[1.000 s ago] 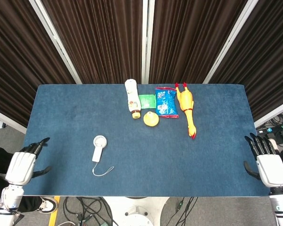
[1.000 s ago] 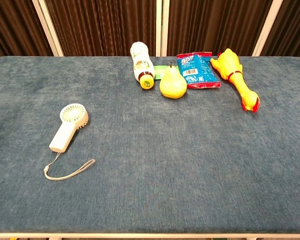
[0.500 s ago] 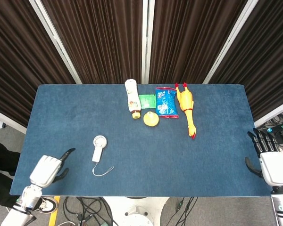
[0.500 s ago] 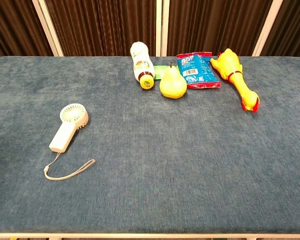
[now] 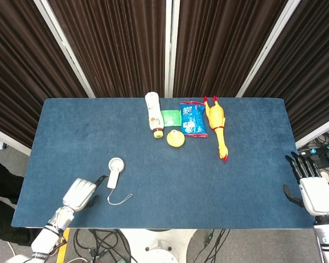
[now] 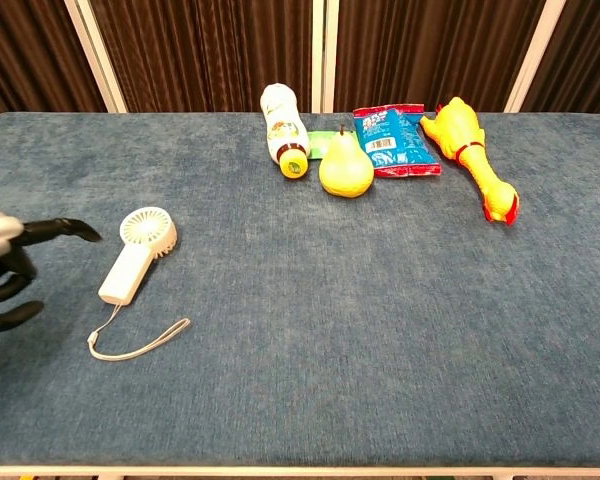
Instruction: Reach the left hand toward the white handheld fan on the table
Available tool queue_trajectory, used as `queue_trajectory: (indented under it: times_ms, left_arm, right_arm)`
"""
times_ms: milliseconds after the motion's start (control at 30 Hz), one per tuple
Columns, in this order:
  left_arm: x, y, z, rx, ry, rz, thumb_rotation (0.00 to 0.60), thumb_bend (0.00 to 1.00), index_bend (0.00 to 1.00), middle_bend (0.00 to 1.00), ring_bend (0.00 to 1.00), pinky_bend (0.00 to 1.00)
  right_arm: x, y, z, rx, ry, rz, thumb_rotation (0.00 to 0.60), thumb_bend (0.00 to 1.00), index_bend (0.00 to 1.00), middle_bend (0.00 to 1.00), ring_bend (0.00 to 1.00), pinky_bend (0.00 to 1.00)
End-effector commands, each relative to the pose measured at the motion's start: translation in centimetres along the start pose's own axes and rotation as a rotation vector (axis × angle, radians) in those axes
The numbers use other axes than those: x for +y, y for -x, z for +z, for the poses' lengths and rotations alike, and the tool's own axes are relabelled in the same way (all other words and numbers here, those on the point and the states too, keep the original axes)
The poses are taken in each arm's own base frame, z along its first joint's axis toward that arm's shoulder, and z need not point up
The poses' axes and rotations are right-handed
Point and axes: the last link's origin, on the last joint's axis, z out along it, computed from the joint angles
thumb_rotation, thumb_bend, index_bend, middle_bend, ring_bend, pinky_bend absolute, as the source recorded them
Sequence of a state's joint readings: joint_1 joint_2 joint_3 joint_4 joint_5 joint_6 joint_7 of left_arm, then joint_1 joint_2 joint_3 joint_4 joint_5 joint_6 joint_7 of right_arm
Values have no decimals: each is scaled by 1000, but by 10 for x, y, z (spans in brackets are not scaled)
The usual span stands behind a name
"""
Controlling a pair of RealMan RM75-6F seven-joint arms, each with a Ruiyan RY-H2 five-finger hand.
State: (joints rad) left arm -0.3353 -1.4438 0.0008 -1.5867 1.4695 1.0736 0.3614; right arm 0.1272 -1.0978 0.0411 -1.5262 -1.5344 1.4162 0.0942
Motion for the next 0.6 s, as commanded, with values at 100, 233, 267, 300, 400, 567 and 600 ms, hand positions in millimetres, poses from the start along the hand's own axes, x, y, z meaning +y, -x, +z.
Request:
queue_trajectory:
  times_ms: [100,233,267,300,400,567,600]
  left_arm:
    - [6,1,9,-8,17,9,600,411,150,822,854,846]
    - [11,2,12,-16,30,16,600,411,150,821,854,846]
    - [12,3,13,-22,31,19,600,411,150,822,854,846]
    - [13,4,14,-26,31,21,600,411,150,822,854,846]
    - [14,6,17,-39,28,21,600,411,151,821,854,846]
    - [13,5,21,-34,19,32,600,411,151,821,854,846]
    - [13,5,21,-32,16,33,600,411,151,821,854,846]
  right_arm:
    - [-1,0,0,1,3,-2,600,327,0,0,0,0]
    - [0,0,1,-4,11,-5,600,327,0,0,0,0]
    - [1,1,1,-6,14,-5,600,327,0,0,0,0]
    - [1,1,2,-7,16,-5,600,327,0,0,0,0]
    - [3,2,3,-13,25,-5,600,327,0,0,0,0]
    - [7,2,3,-14,39,-5,600,327,0,0,0,0]
    - [7,2,3,-14,39,-5,600,327,0,0,0,0]
